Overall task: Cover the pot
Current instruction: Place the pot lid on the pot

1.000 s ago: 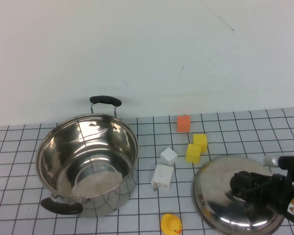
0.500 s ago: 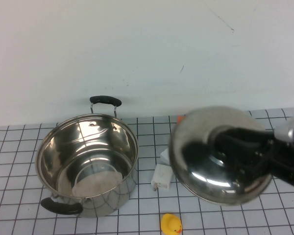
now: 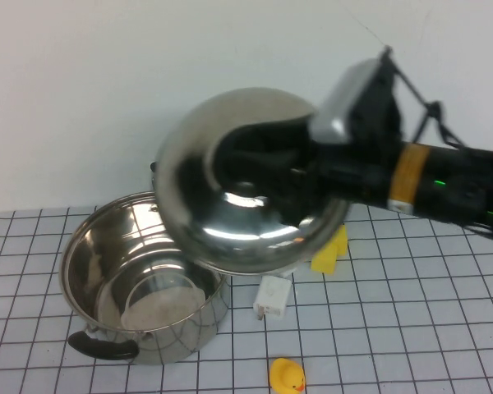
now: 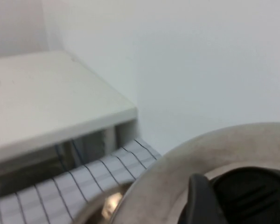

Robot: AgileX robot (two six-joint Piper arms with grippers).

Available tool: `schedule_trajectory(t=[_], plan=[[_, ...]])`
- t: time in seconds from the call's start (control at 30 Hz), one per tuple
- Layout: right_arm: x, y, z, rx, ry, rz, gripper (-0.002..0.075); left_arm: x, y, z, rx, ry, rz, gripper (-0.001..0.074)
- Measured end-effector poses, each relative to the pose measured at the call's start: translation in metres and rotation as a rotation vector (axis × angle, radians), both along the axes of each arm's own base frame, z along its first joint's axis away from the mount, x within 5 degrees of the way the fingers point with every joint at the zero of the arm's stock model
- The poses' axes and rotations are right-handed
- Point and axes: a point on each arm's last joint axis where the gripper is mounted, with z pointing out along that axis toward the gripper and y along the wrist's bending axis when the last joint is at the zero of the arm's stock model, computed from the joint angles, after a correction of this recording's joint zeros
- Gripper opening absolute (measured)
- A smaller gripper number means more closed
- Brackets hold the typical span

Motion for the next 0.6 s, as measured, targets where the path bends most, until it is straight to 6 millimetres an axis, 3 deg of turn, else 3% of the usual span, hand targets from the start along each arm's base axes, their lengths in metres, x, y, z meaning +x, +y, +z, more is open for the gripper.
schedule_trajectory(t=[0.1,0.3,0.47,0.6], plan=[[0.012,0.03,0.0,0.052,0.058,0.035,0.0348,0.0,0.0,0.0,0.0,0.0,0.0,-0.0003],[0.034,0.089,-0.032,0.104,0.209,0.084,0.0348,0.0,0.0,0.0,0.0,0.0,0.0,-0.0003],[0.047,0.115,-0.06,0.122,0.281,0.04,0.0347,0.0,0.0,0.0,0.0,0.0,0.0,-0.0003],[0.053,0.125,-0.073,0.101,0.282,-0.009,0.0347,0.0,0.0,0.0,0.0,0.0,0.0,-0.0003]])
